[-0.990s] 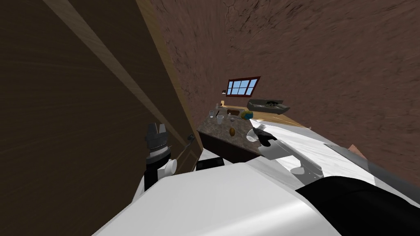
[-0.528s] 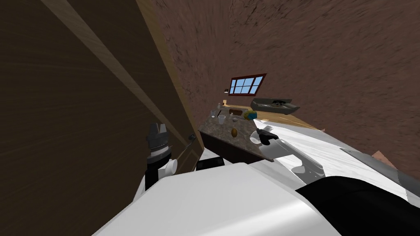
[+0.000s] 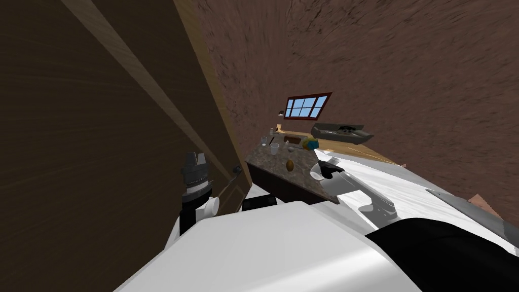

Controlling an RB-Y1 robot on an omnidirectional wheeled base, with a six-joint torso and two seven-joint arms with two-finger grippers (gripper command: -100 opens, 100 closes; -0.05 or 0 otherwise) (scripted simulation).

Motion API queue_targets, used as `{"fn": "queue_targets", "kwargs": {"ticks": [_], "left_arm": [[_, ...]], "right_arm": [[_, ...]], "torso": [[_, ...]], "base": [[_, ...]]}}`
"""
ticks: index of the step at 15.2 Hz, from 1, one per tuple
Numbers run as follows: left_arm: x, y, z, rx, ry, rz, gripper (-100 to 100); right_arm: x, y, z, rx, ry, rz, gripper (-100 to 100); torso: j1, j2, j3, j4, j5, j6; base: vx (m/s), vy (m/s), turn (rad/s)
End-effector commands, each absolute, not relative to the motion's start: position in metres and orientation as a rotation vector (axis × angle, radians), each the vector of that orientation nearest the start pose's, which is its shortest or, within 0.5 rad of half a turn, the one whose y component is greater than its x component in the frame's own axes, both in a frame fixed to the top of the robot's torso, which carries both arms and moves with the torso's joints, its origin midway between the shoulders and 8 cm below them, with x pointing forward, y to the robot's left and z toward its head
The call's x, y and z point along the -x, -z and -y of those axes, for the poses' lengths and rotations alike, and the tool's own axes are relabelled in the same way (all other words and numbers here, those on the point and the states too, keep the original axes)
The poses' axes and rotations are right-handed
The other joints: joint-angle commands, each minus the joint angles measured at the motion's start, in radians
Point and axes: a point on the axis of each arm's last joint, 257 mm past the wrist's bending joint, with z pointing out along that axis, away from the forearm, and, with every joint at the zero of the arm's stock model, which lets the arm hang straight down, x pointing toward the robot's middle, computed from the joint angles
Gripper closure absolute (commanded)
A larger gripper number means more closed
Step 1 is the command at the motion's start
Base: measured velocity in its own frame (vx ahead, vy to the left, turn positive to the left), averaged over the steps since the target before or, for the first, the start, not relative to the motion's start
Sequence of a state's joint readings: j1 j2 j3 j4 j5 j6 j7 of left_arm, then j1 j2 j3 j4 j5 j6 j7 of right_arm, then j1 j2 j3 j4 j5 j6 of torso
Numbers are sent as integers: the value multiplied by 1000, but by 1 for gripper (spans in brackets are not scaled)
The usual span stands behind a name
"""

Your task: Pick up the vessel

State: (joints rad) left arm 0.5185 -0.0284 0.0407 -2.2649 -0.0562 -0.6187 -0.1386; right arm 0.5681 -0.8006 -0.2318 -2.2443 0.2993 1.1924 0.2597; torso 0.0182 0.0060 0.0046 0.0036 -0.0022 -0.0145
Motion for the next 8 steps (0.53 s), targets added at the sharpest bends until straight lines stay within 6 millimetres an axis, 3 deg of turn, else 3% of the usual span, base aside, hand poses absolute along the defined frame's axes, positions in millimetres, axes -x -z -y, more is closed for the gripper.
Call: {"fn": "queue_targets", "kwargs": {"ticks": [1,3,4,5,8], "left_arm": [[-323,-34,-285,516,1108,-595,0],[-323,-34,-285,516,1108,-595,0],[-323,-34,-285,516,1108,-595,0],[-323,-34,-285,516,1108,-595,0],[-323,-34,-285,516,1109,-595,0]], "right_arm": [[-284,184,605,-931,663,-1763,-100],[-283,190,609,-939,662,-1768,-100],[-285,183,608,-930,660,-1759,-100],[-285,184,608,-931,659,-1759,100],[-285,183,608,-929,660,-1758,100]], "torso": [[0,0,0,0,0,0],[-4,-1,-2,-2,-4,1],[-6,-2,-2,-3,-6,2],[-7,-2,-2,-3,-6,2],[-6,-2,-2,-3,-7,2]], "base": [[-14,-16,48],[-8,-9,27],[0,0,0],[0,0,0],[0,0,0]]}}
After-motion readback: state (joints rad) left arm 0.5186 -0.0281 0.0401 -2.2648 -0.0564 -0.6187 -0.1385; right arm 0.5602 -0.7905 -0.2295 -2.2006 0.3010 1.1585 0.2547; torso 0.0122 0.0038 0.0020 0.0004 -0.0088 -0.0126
